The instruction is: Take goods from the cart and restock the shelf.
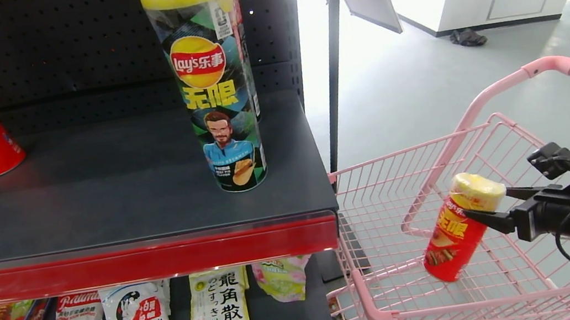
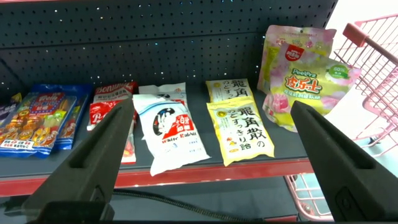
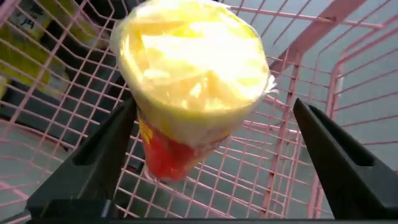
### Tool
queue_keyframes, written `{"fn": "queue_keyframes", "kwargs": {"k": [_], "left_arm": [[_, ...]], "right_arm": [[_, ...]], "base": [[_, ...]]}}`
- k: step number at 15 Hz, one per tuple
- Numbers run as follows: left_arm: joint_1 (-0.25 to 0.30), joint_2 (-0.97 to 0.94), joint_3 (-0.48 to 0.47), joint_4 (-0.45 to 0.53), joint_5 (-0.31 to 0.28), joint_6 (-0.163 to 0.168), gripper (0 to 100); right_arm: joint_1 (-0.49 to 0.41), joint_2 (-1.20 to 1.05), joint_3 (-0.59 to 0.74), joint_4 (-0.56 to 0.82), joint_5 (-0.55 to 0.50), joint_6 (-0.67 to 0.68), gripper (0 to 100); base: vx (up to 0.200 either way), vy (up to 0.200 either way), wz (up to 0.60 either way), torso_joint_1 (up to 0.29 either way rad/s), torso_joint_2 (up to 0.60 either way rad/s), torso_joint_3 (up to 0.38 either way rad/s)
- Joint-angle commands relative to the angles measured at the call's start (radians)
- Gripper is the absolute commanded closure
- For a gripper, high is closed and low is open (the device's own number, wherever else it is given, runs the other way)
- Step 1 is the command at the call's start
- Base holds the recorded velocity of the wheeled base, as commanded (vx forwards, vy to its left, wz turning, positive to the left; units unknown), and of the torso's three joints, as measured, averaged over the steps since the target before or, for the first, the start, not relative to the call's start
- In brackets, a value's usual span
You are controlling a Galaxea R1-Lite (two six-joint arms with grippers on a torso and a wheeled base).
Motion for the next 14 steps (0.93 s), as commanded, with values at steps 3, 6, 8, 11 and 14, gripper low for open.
{"fn": "queue_keyframes", "kwargs": {"k": [3,6,8,11,14], "left_arm": [[0.0,0.0,0.0,0.0,0.0,0.0,0],[0.0,0.0,0.0,0.0,0.0,0.0,0],[0.0,0.0,0.0,0.0,0.0,0.0,0],[0.0,0.0,0.0,0.0,0.0,0.0,0],[0.0,0.0,0.0,0.0,0.0,0.0,0]], "right_arm": [[0.15,-0.044,0.028,-0.003,-0.128,0.134,0],[0.182,-0.044,0.05,-0.001,-0.126,0.137,0],[0.196,-0.044,0.074,-0.001,-0.125,0.134,0],[0.168,-0.044,0.06,-0.006,-0.106,0.135,0],[0.081,-0.035,0.051,-0.03,0.004,0.115,0]], "base": [[0.0,0.0,0.0,0.0,0.0,0.0],[0.0,0.0,0.0,0.0,0.0,0.0],[0.0,0.0,0.0,0.0,0.0,0.0],[0.0,0.0,0.0,0.0,0.0,0.0],[0.0,0.0,0.0,0.0,0.0,0.0]]}}
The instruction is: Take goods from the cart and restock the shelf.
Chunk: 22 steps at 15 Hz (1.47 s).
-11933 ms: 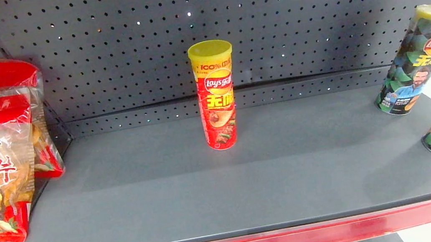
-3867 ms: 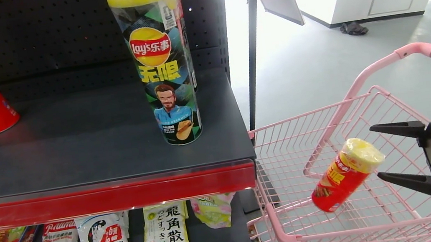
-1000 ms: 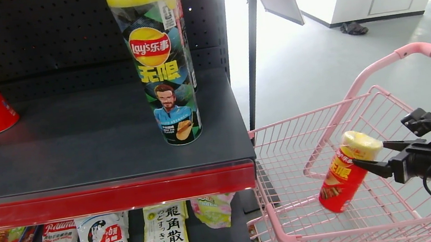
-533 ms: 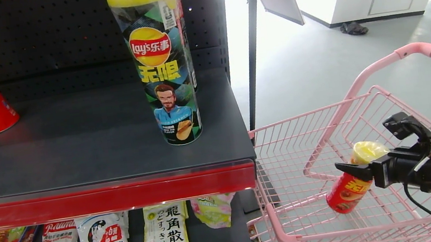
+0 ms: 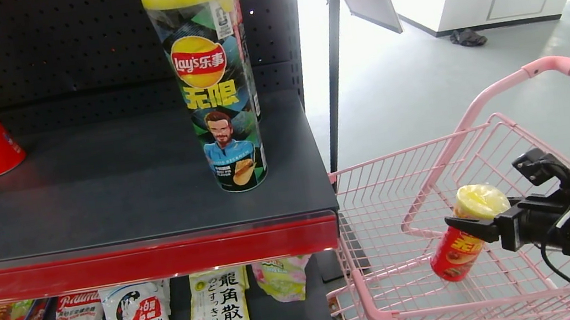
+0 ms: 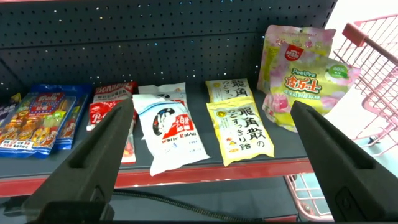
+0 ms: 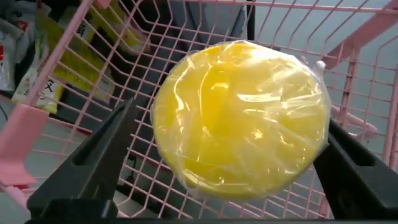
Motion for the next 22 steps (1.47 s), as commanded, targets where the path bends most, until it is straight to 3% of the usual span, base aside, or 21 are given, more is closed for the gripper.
{"fn": "queue_keyframes", "kwargs": {"k": [1,4,8,11,22], "left_arm": [[0.0,0.0,0.0,0.0,0.0,0.0,0],[0.0,0.0,0.0,0.0,0.0,0.0,0],[0.0,0.0,0.0,0.0,0.0,0.0,0],[0.0,0.0,0.0,0.0,0.0,0.0,0],[0.0,0.0,0.0,0.0,0.0,-0.001,0]], "right_arm": [[-0.078,0.014,0.004,-0.006,0.078,-0.042,0],[-0.15,0.04,0.042,-0.006,0.186,-0.103,0],[-0.167,0.106,0.061,-0.024,0.336,-0.156,0],[-0.203,0.211,-0.01,-0.007,0.456,-0.361,0],[-0.198,0.298,-0.063,0.004,0.459,-0.378,0]], "base": [[0.0,0.0,0.0,0.0,0.0,0.0],[0.0,0.0,0.0,0.0,0.0,0.0],[0.0,0.0,0.0,0.0,0.0,0.0],[0.0,0.0,0.0,0.0,0.0,0.0],[0.0,0.0,0.0,0.0,0.0,0.0]]}}
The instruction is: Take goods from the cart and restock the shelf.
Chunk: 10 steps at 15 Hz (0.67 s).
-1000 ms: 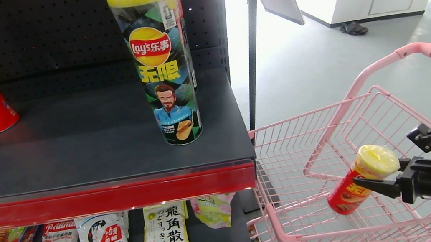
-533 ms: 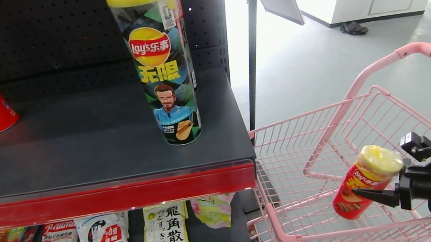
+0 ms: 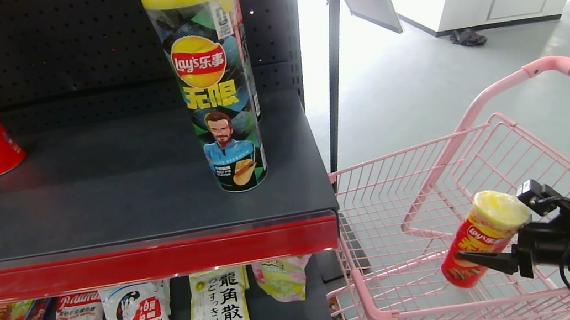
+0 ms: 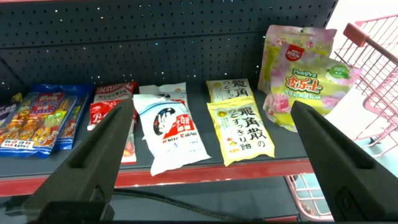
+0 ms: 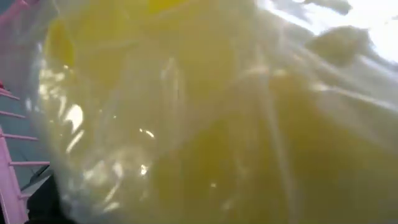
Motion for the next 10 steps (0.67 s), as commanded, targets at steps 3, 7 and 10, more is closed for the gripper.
{"fn": "queue_keyframes", "kwargs": {"k": [3,7,10], "left_arm": [[0.0,0.0,0.0,0.0,0.0,0.0,0],[0.0,0.0,0.0,0.0,0.0,0.0,0],[0.0,0.0,0.0,0.0,0.0,0.0,0]], "right_arm": [[0.029,0.011,-0.018,0.001,0.001,0.002,0],[0.043,0.046,-0.013,0.002,-0.001,0.003,0],[0.052,0.069,-0.029,-0.001,-0.001,0.008,0]], "base": [[0.0,0.0,0.0,0.0,0.0,0.0],[0.0,0.0,0.0,0.0,0.0,0.0],[0.0,0.0,0.0,0.0,0.0,0.0]]}}
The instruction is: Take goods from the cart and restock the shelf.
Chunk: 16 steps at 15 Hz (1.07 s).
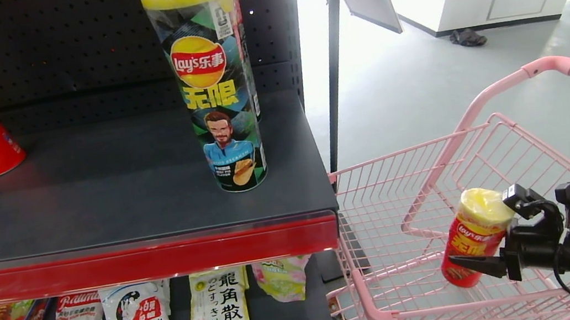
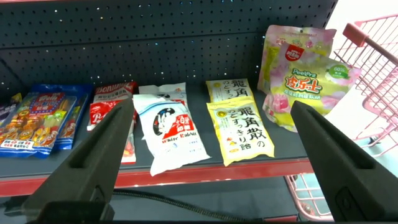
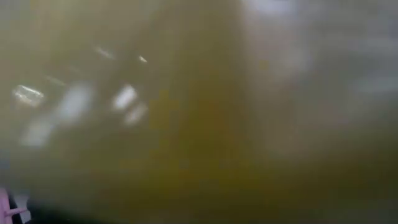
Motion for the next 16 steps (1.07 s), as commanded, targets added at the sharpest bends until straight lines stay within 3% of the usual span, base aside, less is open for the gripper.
{"fn": "queue_keyframes", "kwargs": {"k": [1,6,7,16], "left_arm": [[0.0,0.0,0.0,0.0,0.0,0.0,0],[0.0,0.0,0.0,0.0,0.0,0.0,0],[0.0,0.0,0.0,0.0,0.0,0.0,0],[-0.001,0.0,0.0,0.0,0.0,0.0,0]], "right_arm": [[0.008,0.016,-0.009,-0.001,0.0,0.002,0],[0.009,0.02,-0.018,-0.004,0.0,-0.001,0],[0.009,0.022,-0.024,-0.005,0.0,0.005,100],[0.011,-0.035,-0.066,-0.025,0.021,0.015,100]], "base": [[0.0,0.0,0.0,0.0,0.0,0.0],[0.0,0.0,0.0,0.0,0.0,0.0],[0.0,0.0,0.0,0.0,0.0,0.0],[0.0,0.0,0.0,0.0,0.0,0.0]]}}
